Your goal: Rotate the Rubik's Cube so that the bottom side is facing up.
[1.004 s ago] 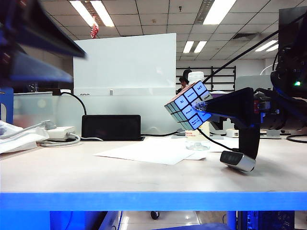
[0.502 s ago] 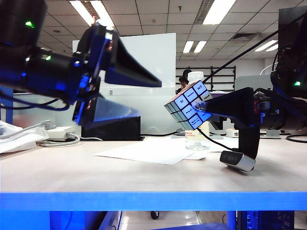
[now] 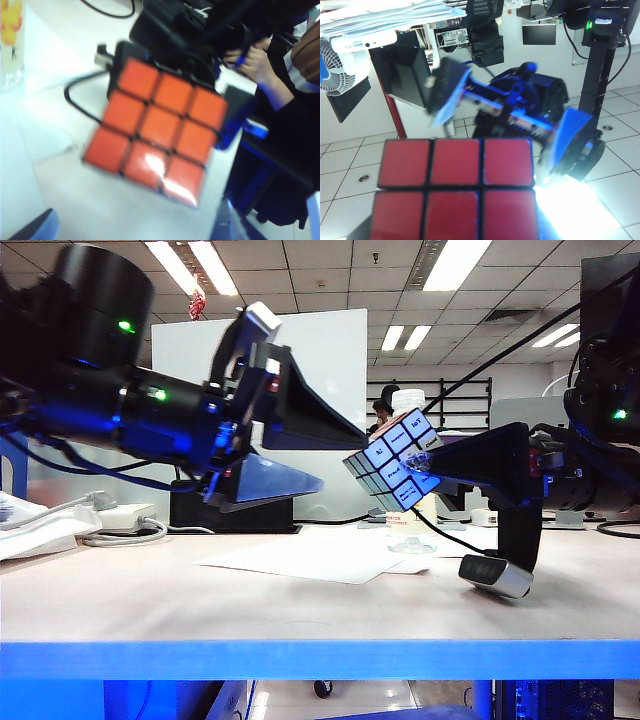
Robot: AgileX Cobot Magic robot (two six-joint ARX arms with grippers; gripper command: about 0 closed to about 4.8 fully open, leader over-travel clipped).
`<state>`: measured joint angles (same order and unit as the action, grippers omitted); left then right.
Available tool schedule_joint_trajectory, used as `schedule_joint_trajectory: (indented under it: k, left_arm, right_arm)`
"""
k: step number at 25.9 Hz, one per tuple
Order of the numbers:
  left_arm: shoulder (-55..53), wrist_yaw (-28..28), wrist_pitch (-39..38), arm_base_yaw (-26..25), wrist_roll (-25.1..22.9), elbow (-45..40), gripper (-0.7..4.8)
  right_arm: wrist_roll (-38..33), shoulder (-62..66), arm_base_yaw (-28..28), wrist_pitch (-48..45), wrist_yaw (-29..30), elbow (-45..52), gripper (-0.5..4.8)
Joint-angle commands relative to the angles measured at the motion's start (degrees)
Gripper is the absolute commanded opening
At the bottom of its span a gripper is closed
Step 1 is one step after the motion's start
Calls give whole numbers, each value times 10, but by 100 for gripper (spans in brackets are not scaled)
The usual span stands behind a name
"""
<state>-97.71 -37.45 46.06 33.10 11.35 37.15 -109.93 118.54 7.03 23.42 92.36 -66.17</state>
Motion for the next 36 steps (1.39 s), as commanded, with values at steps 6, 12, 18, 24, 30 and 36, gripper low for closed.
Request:
schedule_joint_trajectory:
  k: [6,12,18,24,30,36]
  left_arm:
    - [-34,-74,7,0,-30,53,472]
    - [-59,-63,3,7,-53,60,476]
    - [-77,-56,-16,13,-54,107,475]
    - [-77,-48,-30,13,-57,121,319]
    - [-77,-48,-33,13,-65,121,264]
    - [-77,-47,-33,13,-66,121,264]
  right_arm:
    - [-10,15,-2,17,-14,9,252]
    - [-10,15,-2,17,-20,9,252]
    - [-10,15,-2,17,-17,9,252]
    - [-10,15,-2,16,-14,9,252]
    - [-10,15,-2,16,-14,9,252]
    - [-10,15,-2,16,-24,9,328]
